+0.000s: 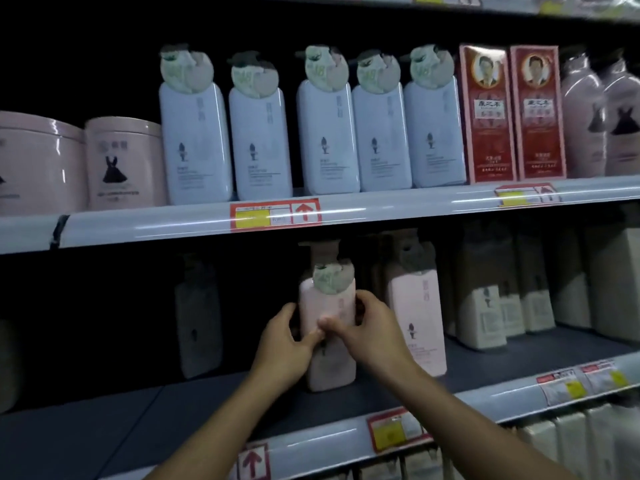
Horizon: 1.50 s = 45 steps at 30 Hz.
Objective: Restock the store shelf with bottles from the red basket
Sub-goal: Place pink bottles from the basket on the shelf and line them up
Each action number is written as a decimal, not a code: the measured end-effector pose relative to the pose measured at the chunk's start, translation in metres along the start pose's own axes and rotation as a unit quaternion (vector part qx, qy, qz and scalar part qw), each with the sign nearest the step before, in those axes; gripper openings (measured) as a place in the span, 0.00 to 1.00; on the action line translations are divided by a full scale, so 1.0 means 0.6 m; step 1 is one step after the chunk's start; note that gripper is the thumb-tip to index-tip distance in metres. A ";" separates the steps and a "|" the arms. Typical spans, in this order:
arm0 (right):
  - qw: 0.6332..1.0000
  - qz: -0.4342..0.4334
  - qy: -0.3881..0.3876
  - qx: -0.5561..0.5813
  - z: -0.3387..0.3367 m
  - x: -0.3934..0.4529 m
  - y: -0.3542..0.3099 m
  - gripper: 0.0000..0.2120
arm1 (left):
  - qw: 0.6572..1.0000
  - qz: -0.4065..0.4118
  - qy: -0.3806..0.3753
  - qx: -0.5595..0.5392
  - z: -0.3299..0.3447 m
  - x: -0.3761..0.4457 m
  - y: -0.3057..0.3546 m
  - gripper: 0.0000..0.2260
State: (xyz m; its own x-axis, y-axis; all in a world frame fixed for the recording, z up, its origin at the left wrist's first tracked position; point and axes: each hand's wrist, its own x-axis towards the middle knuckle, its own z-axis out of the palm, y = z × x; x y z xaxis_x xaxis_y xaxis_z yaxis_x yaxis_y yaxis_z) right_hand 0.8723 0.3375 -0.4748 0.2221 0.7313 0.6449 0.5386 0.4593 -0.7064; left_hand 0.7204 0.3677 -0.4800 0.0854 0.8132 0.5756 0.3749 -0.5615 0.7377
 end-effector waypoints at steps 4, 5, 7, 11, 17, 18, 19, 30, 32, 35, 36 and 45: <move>0.999 0.022 -0.011 -0.047 0.027 -0.028 0.036 0.25 | 0.998 -0.038 0.017 0.056 0.016 0.002 -0.021 0.20; 0.997 0.031 -0.027 -0.070 0.034 -0.039 0.046 0.24 | 0.996 -0.052 0.015 0.076 0.016 -0.001 -0.028 0.20; 0.991 0.049 -0.048 -0.112 0.045 -0.051 0.059 0.22 | 0.988 -0.091 0.000 0.122 0.018 -0.006 -0.039 0.20; 0.987 0.076 -0.029 -0.140 0.054 -0.042 0.064 0.16 | 0.981 -0.115 -0.020 0.158 0.036 -0.018 -0.054 0.20; 0.978 0.128 -0.017 -0.166 0.055 -0.011 0.074 0.12 | 0.960 -0.120 -0.030 0.252 0.065 0.019 -0.046 0.18; 0.976 0.133 -0.023 -0.173 0.056 -0.006 0.076 0.11 | 0.960 -0.120 -0.029 0.253 0.073 0.026 -0.047 0.16; 0.974 0.132 -0.037 -0.180 0.059 -0.001 0.077 0.12 | 0.959 -0.120 -0.023 0.254 0.081 0.032 -0.047 0.12; 0.967 0.144 -0.168 -0.128 0.059 0.023 0.083 0.23 | 0.944 -0.156 -0.041 0.288 0.111 0.073 -0.059 0.09; 0.965 0.099 -0.184 -0.160 0.047 0.013 0.072 0.21 | 0.944 -0.144 -0.014 0.295 0.088 0.065 -0.042 0.06; 0.961 0.010 -0.194 -0.194 0.024 -0.014 0.047 0.18 | 0.953 -0.111 0.000 0.280 0.039 0.048 -0.012 0.14; 0.963 -0.005 -0.190 -0.193 0.018 -0.025 0.036 0.16 | 0.959 -0.100 -0.009 0.264 0.022 0.037 -0.003 0.14; 0.974 -0.166 -0.094 -0.125 -0.011 -0.240 -0.042 0.14 | 1.000 -0.006 0.014 0.022 -0.098 -0.205 0.038 0.08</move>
State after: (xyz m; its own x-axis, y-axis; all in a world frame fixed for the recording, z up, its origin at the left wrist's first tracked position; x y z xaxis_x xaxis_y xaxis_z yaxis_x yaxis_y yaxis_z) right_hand 0.8322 0.2173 -0.5476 -0.1387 0.6540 0.7437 0.7419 0.5660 -0.3594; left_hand 0.6643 0.2456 -0.5131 0.0556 0.8155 0.5761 0.4158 -0.5435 0.7292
